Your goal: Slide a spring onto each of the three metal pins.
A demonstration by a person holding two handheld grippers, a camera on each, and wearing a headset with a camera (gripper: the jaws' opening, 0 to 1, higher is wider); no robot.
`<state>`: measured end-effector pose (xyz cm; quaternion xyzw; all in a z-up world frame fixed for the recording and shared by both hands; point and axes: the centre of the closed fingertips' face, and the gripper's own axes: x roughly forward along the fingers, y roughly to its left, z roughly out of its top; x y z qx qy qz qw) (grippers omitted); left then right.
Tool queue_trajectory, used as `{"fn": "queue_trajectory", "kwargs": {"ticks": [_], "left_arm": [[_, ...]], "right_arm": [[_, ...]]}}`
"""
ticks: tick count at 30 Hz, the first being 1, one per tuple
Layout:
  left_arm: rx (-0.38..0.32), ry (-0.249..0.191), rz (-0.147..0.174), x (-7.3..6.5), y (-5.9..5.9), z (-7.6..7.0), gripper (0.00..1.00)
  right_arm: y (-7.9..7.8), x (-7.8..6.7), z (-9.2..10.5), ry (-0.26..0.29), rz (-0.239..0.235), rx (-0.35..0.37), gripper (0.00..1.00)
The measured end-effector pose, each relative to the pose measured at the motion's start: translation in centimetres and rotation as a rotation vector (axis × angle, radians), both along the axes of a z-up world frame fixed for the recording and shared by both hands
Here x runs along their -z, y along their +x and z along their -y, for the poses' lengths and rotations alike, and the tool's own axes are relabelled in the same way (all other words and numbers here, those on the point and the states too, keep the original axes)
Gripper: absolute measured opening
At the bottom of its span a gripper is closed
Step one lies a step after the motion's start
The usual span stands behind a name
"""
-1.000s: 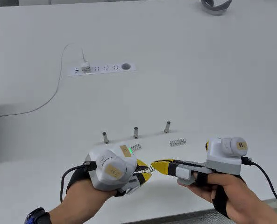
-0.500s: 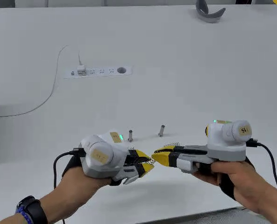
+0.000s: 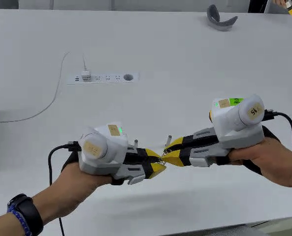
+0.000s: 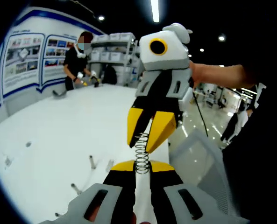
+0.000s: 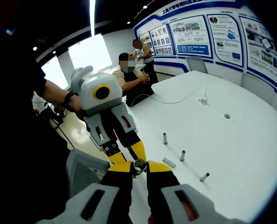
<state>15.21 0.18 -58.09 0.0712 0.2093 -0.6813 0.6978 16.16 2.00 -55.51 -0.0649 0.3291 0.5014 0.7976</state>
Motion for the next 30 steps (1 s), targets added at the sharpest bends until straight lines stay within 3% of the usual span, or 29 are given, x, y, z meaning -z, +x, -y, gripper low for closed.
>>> {"fn": "queue_trajectory", "kwargs": {"ticks": [9, 14, 30], "left_arm": [[0.011, -0.003, 0.021, -0.2, -0.3, -0.4, 0.1], [0.019, -0.005, 0.029, -0.3, -0.5, -0.6, 0.1], [0.046, 0.0, 0.06, -0.6, -1.2, -0.9, 0.1]], "right_arm": [[-0.6, 0.0, -0.6, -0.075, 0.004, -0.117, 0.12], [-1.0, 0.3, -0.5, -0.146, 0.018, -0.189, 0.13], [-2.0, 1.3, -1.3, -0.203, 0.007, -0.323, 0.13]]}}
